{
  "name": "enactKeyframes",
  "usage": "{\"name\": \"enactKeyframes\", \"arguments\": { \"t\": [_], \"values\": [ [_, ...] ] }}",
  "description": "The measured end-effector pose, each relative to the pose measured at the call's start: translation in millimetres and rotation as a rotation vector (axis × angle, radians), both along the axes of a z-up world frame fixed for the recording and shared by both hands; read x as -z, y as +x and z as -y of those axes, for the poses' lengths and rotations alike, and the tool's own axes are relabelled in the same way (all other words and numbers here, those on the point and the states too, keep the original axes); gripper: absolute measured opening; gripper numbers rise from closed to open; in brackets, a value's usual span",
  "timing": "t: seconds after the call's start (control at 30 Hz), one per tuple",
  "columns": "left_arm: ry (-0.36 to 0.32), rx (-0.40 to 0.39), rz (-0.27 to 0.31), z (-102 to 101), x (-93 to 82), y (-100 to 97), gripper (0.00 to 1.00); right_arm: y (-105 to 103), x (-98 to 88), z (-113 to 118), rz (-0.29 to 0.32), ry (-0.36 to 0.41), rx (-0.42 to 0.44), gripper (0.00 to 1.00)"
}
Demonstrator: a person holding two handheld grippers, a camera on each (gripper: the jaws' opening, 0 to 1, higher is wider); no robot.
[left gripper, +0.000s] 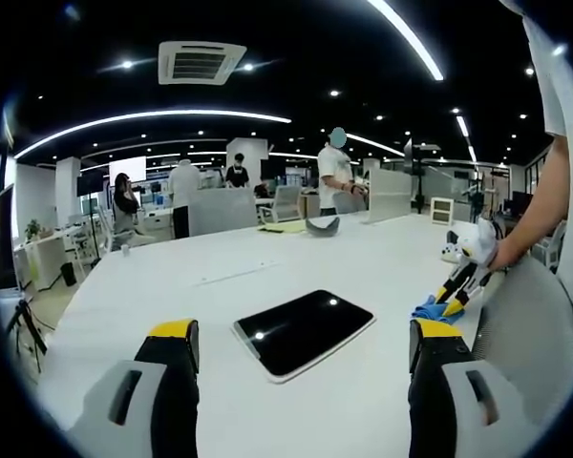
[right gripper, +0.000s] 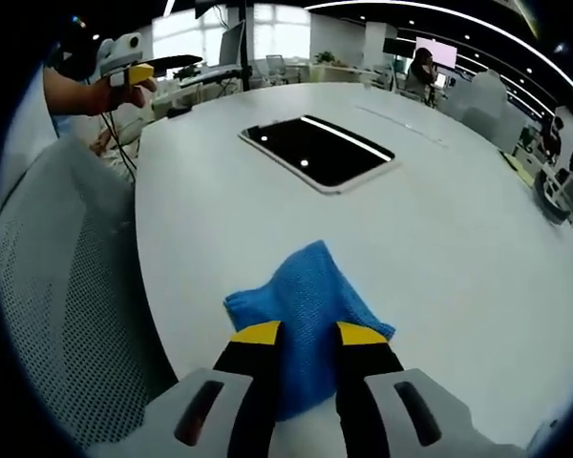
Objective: Wipe the mirror surface with the cleaning cloth until all visible marks leave the cleaned area.
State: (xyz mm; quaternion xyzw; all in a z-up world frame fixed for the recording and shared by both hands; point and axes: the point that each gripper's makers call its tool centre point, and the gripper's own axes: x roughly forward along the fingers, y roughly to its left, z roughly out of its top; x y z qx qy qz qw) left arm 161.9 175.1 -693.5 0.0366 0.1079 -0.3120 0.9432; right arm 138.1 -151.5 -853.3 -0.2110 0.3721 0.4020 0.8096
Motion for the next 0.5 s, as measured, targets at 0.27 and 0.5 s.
{"name": "enactKeyframes", "arguments": {
  "t": [0.27, 0.5],
  "values": [
    [0.000, 0.002, 0.004, 0.3, -0.9, 0.6, 0.91, -0.9, -0.6, -0.1, -0.001, -0.006, -0.002, 0.13],
    [0.002, 0.007, 0.006, 0.8, -1.0, -0.2, 0.91, 0.5, 0.1, 1.0, 0.005, -0.015, 0.002, 0.09]
  ]
}}
